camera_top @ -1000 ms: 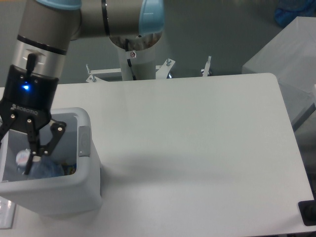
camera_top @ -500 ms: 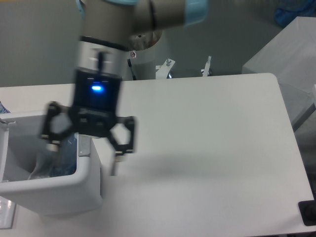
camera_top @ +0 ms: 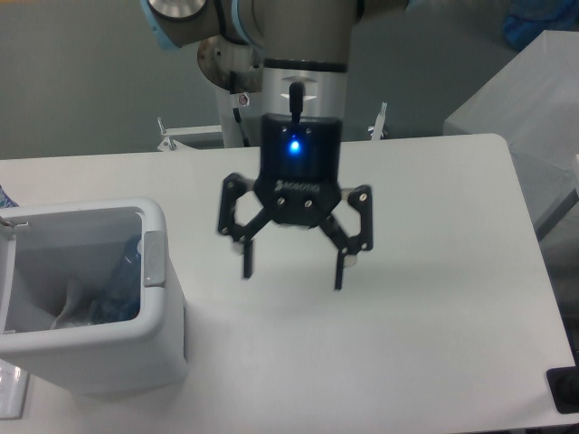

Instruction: Place the trash in the trash can

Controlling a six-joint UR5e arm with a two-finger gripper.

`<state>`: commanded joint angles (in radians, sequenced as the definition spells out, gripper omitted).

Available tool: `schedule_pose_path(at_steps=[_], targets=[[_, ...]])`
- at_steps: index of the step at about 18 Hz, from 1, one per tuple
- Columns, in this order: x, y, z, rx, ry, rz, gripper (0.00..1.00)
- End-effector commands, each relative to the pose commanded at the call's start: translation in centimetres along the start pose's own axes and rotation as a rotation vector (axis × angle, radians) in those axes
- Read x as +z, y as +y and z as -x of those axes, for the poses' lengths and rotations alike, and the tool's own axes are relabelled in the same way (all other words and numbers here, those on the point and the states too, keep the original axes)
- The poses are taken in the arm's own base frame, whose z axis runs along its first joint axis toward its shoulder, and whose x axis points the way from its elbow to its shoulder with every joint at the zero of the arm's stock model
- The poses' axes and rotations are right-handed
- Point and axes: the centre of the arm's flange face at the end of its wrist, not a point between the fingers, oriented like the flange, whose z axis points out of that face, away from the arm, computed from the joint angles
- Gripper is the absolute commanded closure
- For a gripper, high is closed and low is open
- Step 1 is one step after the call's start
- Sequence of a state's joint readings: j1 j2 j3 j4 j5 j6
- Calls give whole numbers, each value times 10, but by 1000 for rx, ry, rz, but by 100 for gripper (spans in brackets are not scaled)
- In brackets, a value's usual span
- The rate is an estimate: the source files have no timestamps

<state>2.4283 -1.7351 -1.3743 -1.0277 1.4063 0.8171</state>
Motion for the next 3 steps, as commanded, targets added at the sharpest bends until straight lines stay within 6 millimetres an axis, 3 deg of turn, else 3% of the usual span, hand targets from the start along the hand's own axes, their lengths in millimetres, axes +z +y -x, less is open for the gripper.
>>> schedule_pose_path(at_steps=[3], targets=[[3, 11, -3, 44, -9, 40, 0]])
